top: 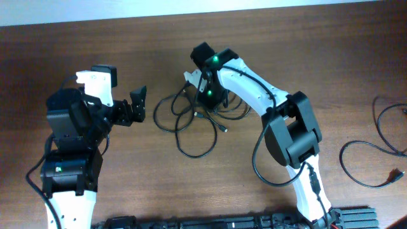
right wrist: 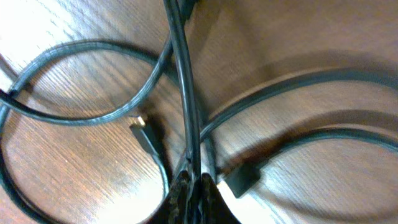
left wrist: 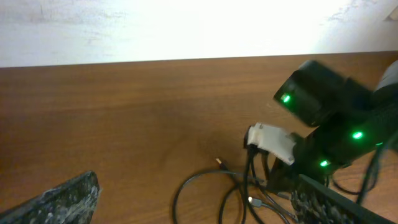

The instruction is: Untangle cables

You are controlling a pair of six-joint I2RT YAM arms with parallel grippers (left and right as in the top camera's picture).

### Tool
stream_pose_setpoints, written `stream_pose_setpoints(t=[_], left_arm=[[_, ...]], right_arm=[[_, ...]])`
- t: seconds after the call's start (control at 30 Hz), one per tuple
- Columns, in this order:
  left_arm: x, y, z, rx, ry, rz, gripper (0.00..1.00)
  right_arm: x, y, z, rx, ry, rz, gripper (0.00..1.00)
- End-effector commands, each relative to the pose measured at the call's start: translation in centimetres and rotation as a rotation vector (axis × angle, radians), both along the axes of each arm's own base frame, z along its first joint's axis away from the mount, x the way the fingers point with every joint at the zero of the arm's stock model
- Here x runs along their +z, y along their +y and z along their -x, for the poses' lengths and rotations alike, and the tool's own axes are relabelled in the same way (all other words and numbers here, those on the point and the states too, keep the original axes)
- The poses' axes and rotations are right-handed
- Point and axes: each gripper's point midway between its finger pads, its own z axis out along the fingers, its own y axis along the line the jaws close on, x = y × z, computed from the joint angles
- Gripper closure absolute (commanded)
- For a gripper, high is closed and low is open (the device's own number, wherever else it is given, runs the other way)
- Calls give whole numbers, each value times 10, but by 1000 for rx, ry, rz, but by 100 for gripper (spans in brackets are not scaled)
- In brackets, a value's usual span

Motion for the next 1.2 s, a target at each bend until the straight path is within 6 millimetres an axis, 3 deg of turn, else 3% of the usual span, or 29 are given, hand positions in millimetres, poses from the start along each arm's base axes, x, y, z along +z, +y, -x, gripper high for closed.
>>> stream_pose_setpoints(t=[0.0,0.13,0.23,0.3,0.4,0.47,0.5,0.57,0.7,0.8,0.87,1.0,1.17], left_arm=[[1,2,-1,-2,-7,-18,1],[1,2,-1,-2,-7,-18,1],[1,2,-1,-2,-7,-18,1],[1,2,-1,-2,-7,-18,1],[1,2,-1,-2,-7,-18,1],[1,2,-1,-2,-7,-18,1],[1,2,-1,-2,-7,-18,1],[1,2,-1,-2,-7,-18,1],[1,2,-1,-2,-7,-18,1],[0,2,-1,-2,-6,-18,1],[-1,2,-2,-2,-1,-18,1],[-1,2,-2,-2,-1,-18,1],[-1,2,-2,-2,-1,-18,1]], right_arm=[[90,-3,-37,-22,-232,28,96],[240,-26,-66,-111,-583,39,96],[369,-43,-55,-195,-885,-107,96],[439,-56,-36,-242,-1067,-234,96],[491,-76,-12,-293,-1194,-292,96],[511,-112,-11,-434,-1298,-190,96],[516,-141,-12,-558,-1349,-59,96],[517,-182,-12,-688,-1378,92,96],[511,-279,-21,-1030,-1359,120,96],[485,-342,-19,-1196,-1257,123,96],[456,-387,-18,-1315,-1143,102,96],[412,-437,-27,-1411,-966,-9,96],[358,-489,-23,-1517,-794,96,96]])
